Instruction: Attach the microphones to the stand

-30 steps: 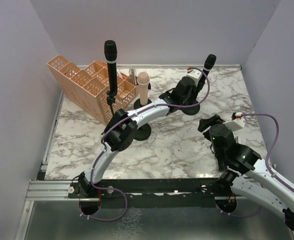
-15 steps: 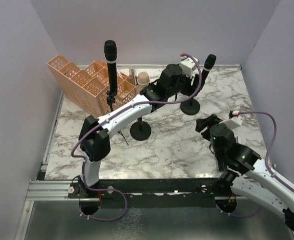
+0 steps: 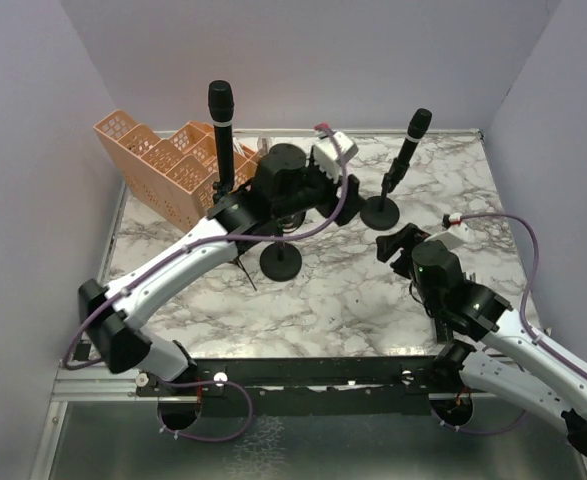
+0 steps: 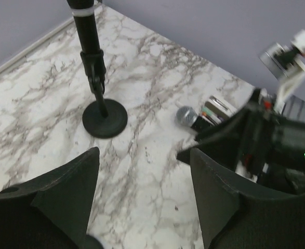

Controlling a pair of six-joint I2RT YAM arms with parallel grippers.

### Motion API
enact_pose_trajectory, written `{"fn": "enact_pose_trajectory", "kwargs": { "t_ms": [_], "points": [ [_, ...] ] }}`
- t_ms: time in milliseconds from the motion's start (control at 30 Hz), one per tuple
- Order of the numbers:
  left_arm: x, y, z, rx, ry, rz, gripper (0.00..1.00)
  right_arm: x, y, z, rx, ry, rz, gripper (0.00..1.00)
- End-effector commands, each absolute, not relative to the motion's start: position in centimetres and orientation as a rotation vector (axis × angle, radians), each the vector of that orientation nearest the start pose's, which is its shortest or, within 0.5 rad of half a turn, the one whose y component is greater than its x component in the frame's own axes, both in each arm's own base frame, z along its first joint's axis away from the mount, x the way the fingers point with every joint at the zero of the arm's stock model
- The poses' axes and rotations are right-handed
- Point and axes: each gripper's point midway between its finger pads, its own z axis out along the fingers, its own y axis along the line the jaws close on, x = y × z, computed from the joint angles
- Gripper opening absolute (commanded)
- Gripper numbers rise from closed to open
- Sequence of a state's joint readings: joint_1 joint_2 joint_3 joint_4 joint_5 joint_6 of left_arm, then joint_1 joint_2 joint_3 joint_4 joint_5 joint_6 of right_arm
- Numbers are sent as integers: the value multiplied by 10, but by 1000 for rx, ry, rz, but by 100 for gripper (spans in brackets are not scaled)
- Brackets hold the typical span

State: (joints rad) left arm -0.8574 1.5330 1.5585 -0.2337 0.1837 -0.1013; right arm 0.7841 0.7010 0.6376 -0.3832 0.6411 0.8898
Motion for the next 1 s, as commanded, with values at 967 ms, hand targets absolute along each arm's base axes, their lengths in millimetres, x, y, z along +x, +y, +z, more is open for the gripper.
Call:
{"fn": "enact_pose_trajectory", "kwargs": {
  "t_ms": [967],
  "points": [
    [232, -170, 260, 285, 1806, -367, 77, 445, 366, 247, -437, 1994, 778, 85]
  ]
}}
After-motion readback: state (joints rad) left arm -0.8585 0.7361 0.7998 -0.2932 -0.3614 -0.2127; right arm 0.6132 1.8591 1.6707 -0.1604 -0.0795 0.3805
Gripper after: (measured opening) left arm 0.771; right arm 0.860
